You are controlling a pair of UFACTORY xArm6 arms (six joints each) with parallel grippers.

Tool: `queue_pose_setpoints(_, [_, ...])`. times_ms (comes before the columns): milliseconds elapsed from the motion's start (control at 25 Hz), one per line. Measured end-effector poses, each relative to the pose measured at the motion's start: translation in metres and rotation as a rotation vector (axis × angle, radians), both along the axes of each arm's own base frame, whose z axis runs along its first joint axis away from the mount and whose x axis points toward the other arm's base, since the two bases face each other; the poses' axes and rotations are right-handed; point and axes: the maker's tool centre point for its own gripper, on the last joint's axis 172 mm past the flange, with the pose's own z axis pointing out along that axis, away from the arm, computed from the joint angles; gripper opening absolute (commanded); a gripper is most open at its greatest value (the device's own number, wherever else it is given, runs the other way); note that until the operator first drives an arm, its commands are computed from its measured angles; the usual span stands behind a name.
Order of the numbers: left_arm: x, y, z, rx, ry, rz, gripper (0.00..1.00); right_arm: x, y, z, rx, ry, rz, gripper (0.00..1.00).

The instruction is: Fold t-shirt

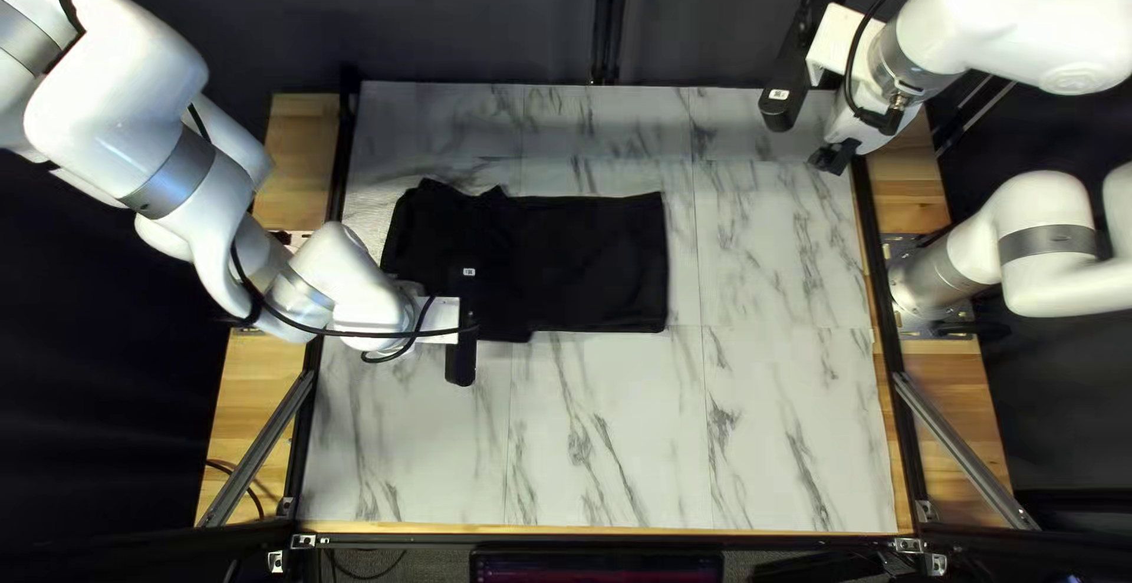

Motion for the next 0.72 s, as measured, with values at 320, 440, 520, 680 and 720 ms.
queue_pose_setpoints(320, [0.038, 0.0, 0.032, 0.055, 0.0, -0.044, 0.03, 0.0, 0.0, 0.0, 0.0, 0.0, 0.0, 1.0])
queue_pose_setpoints(440, [0.055, 0.007, 0.043, 0.072, -0.002, -0.071, 0.02, 0.0, 0.0, 0.0, 0.0, 0.0, 0.0, 1.0])
queue_pose_setpoints(520, [0.065, 0.013, 0.047, 0.082, -0.003, -0.09, 0.03, 0.0, 0.0, 0.0, 0.0, 0.0, 0.0, 1.0])
queue_pose_setpoints(680, [0.091, 0.029, 0.053, 0.095, -0.003, -0.131, 0.04, 0.0, 0.0, 0.0, 0.0, 0.0, 0.0, 1.0])
queue_pose_setpoints(720, [0.097, 0.033, 0.053, 0.096, -0.003, -0.142, 0.04, 0.0, 0.0, 0.0, 0.0, 0.0, 0.0, 1.0])
